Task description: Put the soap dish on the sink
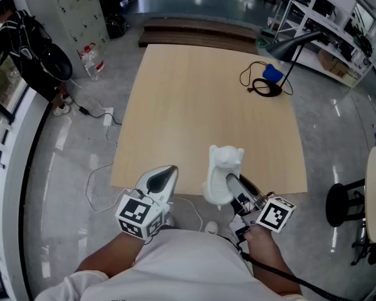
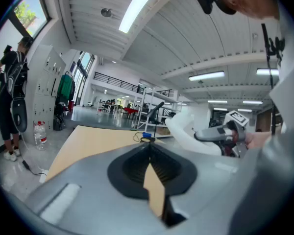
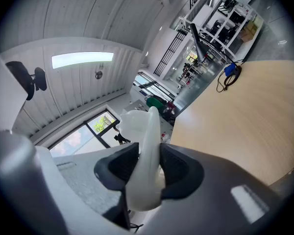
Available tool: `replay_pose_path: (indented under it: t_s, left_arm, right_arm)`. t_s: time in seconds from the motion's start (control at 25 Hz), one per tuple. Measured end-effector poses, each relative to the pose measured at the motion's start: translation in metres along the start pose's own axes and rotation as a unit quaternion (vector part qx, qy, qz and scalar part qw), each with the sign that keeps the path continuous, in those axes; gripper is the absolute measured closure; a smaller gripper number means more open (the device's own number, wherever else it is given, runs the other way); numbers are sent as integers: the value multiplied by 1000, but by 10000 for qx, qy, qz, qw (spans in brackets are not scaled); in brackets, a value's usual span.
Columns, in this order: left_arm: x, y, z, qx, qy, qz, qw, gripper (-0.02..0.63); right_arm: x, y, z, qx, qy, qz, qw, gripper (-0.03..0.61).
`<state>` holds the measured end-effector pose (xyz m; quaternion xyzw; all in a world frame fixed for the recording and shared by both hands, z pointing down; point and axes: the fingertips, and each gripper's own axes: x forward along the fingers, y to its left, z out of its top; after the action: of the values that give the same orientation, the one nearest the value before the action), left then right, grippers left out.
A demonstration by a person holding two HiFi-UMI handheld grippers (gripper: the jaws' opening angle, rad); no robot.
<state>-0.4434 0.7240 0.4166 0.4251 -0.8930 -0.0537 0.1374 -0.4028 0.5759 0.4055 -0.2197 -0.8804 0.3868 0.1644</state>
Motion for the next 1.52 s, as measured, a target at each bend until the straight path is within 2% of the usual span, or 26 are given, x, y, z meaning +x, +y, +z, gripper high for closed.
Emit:
replay_pose_path:
  t_s: [0.48, 0.68, 0.92, 1.24, 1.52]
  left_arm:
    - [0, -3, -5, -44, 38, -6, 10000, 606]
    - [1, -2, -4, -47, 32, -18, 10000, 606]
    - [0, -2, -3, -14, 62, -121, 9999, 606]
    - [-3, -2, -1, 87, 103, -426, 9990, 606]
    - [-2, -9, -2, 196, 213, -925, 9953, 606]
  right_arm:
    - [0, 0, -1, -5, 17, 45, 10000, 442]
    - [2, 3, -2, 334, -42, 286, 9990, 440]
    - [4, 8, -8, 145, 64, 231, 9996, 442]
    - [-1, 13, -15, 122, -102, 41, 9999, 440]
    - [-14, 21, -24, 167, -497, -251, 9983, 440]
